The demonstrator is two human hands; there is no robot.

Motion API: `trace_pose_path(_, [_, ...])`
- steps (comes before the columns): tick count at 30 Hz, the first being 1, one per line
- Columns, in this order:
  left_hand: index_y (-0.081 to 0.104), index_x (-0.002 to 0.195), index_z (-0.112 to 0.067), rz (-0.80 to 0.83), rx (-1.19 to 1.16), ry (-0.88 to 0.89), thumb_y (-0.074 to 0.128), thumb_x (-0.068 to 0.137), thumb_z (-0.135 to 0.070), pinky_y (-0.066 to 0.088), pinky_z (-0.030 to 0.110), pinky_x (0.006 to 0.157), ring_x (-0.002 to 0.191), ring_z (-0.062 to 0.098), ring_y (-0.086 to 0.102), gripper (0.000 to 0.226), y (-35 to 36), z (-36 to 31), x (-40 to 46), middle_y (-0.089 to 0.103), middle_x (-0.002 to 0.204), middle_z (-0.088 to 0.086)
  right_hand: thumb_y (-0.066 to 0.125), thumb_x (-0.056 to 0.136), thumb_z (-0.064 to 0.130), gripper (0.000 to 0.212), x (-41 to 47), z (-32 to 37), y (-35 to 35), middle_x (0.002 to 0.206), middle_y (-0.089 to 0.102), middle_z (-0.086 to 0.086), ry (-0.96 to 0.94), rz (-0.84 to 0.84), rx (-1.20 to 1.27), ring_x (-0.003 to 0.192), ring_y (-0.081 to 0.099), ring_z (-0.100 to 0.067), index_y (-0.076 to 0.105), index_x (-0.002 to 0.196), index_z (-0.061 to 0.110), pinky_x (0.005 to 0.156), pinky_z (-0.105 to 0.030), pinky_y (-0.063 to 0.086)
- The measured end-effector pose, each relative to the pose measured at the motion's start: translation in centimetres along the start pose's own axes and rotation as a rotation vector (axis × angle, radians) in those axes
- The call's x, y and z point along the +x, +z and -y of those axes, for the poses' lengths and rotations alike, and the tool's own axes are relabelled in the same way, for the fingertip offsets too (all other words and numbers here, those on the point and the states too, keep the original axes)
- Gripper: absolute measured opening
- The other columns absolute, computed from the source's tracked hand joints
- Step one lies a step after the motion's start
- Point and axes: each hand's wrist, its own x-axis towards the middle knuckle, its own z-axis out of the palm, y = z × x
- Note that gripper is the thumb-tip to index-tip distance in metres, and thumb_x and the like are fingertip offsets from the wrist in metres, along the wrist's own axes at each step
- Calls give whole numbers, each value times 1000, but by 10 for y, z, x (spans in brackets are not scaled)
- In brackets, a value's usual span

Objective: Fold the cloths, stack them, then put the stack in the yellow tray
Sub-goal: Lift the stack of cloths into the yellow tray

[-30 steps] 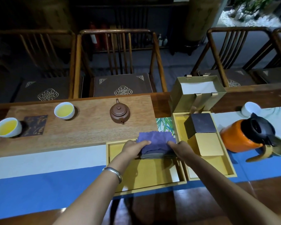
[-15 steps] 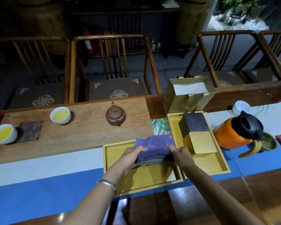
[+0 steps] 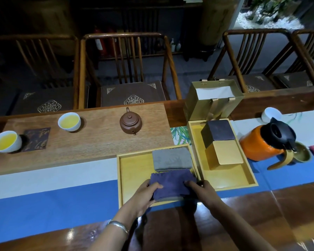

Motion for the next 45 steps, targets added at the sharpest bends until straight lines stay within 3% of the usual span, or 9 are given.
trace_pose_path(3, [57, 113, -10, -1, -25, 26, 58, 84, -11, 52, 21, 61, 77, 12, 70, 28, 4, -1, 1, 75, 87, 2, 70, 82, 31, 18, 5, 3, -1, 87, 66, 2, -49, -15, -15, 81, 64, -9, 55, 88, 24, 61, -19, 51])
trace_pose_path(7, [57, 114, -15, -32, 44, 62, 57, 85, -15, 51, 26, 70, 87, 17, 68, 29, 15, 0, 4, 73, 98, 4, 67, 84, 34, 41, 11, 6, 1, 103, 63, -4, -55, -78, -160, 97, 62, -23, 50, 113, 10, 82, -35, 52])
trace_pose_path(10, [59, 113, -13, -91, 38, 120, 59, 84, -16, 50, 34, 82, 99, 28, 67, 29, 22, 2, 7, 72, 107, 11, 66, 86, 36, 45, 9, 3, 5, 103, 62, -4, -109, -164, -269, 99, 62, -26, 48, 117, 9, 80, -33, 50])
trace_pose_path(17, [62, 99, -15, -415, 473, 157, 64, 79, -36, 46, 29, 72, 88, 21, 63, 28, 33, -1, 16, 69, 97, 3, 64, 84, 42, 41, 6, -7, 12, 94, 66, -5, -231, -290, -434, 87, 64, -24, 48, 107, 11, 75, -43, 56])
trace_pose_path(22, [59, 96, -12, -394, 513, 153, 75, 75, -40, 47, 30, 68, 78, 17, 64, 38, 17, 4, 19, 68, 84, -1, 70, 82, 36, 36, 14, -7, 6, 96, 61, -7, -269, -302, -429, 89, 60, -24, 54, 101, 10, 76, -39, 52])
trace_pose_path(31, [60, 85, -6, -248, 368, 157, 87, 66, -25, 53, 55, 81, 90, 43, 68, 39, -1, 0, 23, 72, 93, 25, 77, 76, 37, 34, 30, -5, -8, 83, 61, 5, -161, -190, -393, 75, 57, -10, 56, 94, 19, 58, -21, 40])
trace_pose_path(35, [58, 85, -7, -252, 388, 155, 85, 68, -26, 55, 50, 79, 87, 36, 69, 37, 2, -3, 21, 73, 91, 20, 77, 76, 36, 36, 31, -3, -6, 85, 62, 2, -159, -203, -405, 78, 59, -16, 57, 97, 15, 64, -26, 43])
trace_pose_path(39, [53, 76, -9, -226, 395, 166, 78, 79, -24, 43, 27, 52, 53, 14, 55, 29, 0, -3, 11, 62, 64, 6, 71, 82, 36, 33, 22, -3, -8, 88, 62, 2, -170, -190, -401, 79, 58, -16, 56, 100, 13, 65, -25, 42])
trace_pose_path(45, [64, 83, -15, -196, 627, 248, 61, 89, -12, 46, 23, 67, 67, 12, 57, 7, -45, 0, -32, 64, 76, 2, 62, 89, 24, 18, -19, -11, -14, 95, 59, -5, -373, -259, -501, 87, 60, -24, 57, 101, 12, 77, -37, 50])
